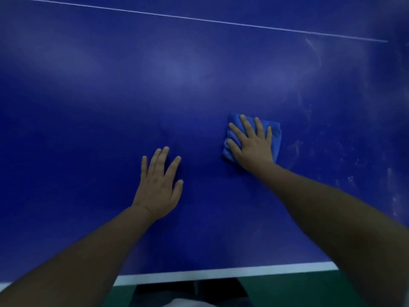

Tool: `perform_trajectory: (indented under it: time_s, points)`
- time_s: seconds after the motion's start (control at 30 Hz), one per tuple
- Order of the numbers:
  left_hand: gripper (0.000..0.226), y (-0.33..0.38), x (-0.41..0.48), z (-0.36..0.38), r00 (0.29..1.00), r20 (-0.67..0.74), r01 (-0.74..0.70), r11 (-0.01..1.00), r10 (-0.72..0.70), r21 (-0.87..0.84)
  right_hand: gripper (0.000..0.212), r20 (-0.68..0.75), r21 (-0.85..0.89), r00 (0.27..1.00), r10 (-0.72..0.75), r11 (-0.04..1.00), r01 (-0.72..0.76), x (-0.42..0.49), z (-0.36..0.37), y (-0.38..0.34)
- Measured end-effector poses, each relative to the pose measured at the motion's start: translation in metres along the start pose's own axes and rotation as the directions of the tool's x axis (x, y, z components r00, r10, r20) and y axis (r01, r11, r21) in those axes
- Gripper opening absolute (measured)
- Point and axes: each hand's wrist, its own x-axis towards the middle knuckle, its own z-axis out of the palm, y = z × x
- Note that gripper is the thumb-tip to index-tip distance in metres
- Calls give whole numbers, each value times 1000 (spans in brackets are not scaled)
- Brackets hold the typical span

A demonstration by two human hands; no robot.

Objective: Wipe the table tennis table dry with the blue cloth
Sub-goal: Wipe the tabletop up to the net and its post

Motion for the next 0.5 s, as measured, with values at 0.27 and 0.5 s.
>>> perform_trajectory:
  time_s: [0.27,0.5]
  points:
    - [66,17,-67,17,997,-10,72,997,-72,9,51,-7,57,891,-455,889,455,-228,57,-77]
    - [73,40,-136,40,986,11,163,986,-163,41,56,56,2,926,-374,927,375,-171,40,-20]
